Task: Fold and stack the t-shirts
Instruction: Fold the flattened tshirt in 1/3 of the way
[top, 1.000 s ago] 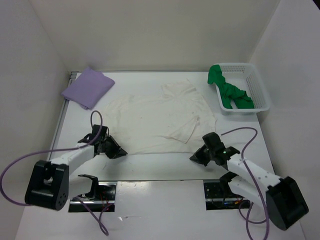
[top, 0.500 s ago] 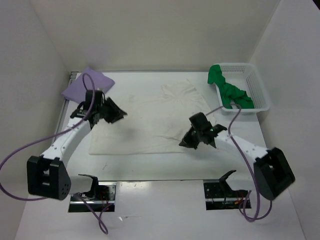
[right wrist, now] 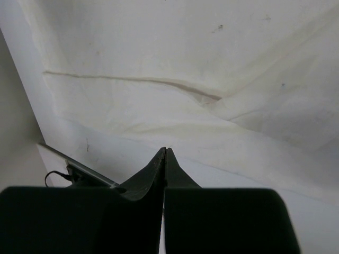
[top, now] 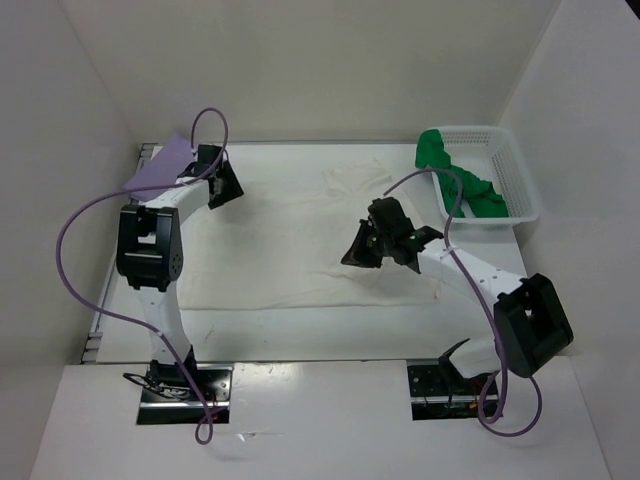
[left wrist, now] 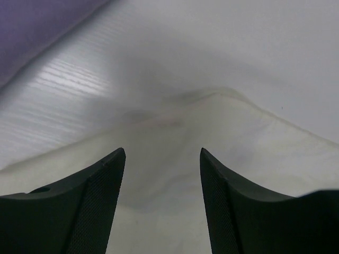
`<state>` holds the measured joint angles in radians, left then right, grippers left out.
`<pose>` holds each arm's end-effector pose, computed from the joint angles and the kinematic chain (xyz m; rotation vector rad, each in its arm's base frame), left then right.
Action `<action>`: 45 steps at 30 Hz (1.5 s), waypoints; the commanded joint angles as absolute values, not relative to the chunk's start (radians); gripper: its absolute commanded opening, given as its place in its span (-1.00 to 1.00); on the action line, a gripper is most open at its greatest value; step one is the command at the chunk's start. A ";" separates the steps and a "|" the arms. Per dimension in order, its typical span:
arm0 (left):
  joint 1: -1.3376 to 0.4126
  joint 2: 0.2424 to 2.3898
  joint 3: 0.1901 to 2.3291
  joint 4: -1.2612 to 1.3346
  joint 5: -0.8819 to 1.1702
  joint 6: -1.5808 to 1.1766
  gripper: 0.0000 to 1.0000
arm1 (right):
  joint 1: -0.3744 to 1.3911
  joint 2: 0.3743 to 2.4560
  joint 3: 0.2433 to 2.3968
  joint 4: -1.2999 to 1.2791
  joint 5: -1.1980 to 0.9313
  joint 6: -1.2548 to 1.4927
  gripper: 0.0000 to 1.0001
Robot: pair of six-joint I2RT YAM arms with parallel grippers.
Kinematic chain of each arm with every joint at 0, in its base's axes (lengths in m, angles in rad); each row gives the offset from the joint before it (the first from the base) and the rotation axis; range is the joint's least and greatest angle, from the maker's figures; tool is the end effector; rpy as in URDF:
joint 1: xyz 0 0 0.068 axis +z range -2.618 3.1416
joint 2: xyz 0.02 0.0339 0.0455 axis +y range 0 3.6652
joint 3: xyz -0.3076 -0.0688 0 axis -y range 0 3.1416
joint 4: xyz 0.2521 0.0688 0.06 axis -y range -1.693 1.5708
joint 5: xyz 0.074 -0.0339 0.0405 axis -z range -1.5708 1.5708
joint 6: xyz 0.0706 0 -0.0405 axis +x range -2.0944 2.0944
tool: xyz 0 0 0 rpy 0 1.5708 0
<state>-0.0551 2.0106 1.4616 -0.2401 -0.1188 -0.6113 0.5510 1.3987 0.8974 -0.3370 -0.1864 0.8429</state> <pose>0.4985 -0.0191 0.2092 -0.7034 2.2532 -0.1854 0.2599 0.1751 0.2414 0.2831 2.5604 0.8183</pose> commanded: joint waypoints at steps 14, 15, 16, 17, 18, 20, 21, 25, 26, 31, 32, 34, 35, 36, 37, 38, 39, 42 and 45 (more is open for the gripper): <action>-0.058 2.131 1.560 -0.207 -0.138 -0.431 0.02 | 0.551 1.414 0.977 -0.301 -0.236 0.773 -0.98; -0.058 2.140 1.569 -0.207 -0.138 -0.419 -0.01 | 0.551 1.414 0.977 -0.301 -0.236 0.773 -0.98; -0.058 2.140 1.569 -0.219 -0.127 -0.419 -0.04 | 0.551 1.425 0.977 -0.301 -0.236 0.773 -0.98; -0.067 2.140 1.569 -0.219 -0.127 -0.419 -0.13 | 0.551 1.425 0.986 -0.301 -0.236 0.773 -0.98; -0.067 2.140 1.569 -0.219 -0.127 -0.419 -0.15 | 0.551 1.425 0.986 -0.301 -0.236 0.773 -0.98; -0.067 2.140 1.569 -0.219 -0.127 -0.408 -0.18 | 0.551 1.425 0.986 -0.301 -0.236 0.773 -0.98; -0.067 2.149 1.569 -0.219 -0.118 -0.408 -0.24 | 0.551 1.425 0.986 -0.301 -0.236 0.773 -0.98; -0.067 2.190 1.624 -0.282 -0.130 -0.409 -0.24 | 0.551 1.413 0.996 -0.301 -0.245 0.773 -0.98; -0.067 2.191 1.647 -0.282 -0.130 -0.410 -0.13 | 0.551 1.402 0.996 -0.301 -0.245 0.773 -0.98; -0.067 2.226 1.680 -0.321 -0.120 -0.410 -0.22 | 0.551 1.393 0.996 -0.301 -0.245 0.782 -0.98; -0.067 2.226 1.680 -0.321 -0.120 -0.410 -0.30 | 0.551 1.382 0.996 -0.301 -0.245 0.782 -0.98; -0.067 2.226 1.680 -0.331 -0.120 -0.410 -0.68 | 0.551 1.373 0.986 -0.301 -0.245 0.782 -0.98; -0.067 2.226 1.680 -0.331 -0.120 -0.410 -0.80 | 0.551 1.373 0.977 -0.301 -0.245 0.782 -0.98; -0.067 2.214 1.663 -0.322 -0.129 -0.410 -0.89 | 0.551 1.373 0.977 -0.301 -0.245 0.782 -0.98; -0.067 2.204 1.651 -0.322 -0.129 -0.410 -1.00 | 0.551 1.373 0.977 -0.301 -0.245 0.782 -0.98; -0.067 2.182 1.623 -0.310 -0.129 -0.419 -1.00 | 0.551 1.373 0.977 -0.301 -0.245 0.782 -0.98; -0.067 2.163 1.603 -0.310 -0.129 -0.428 -1.00 | 0.551 1.373 0.977 -0.301 -0.245 0.782 -0.98; -0.078 2.060 1.510 -0.273 -0.138 -0.455 -1.00 | 0.551 1.364 0.977 -0.301 -0.245 0.782 -0.96; -0.112 1.887 1.398 -0.247 -0.137 -0.498 -1.00 | 0.551 1.374 0.959 -0.290 -0.256 0.782 -0.96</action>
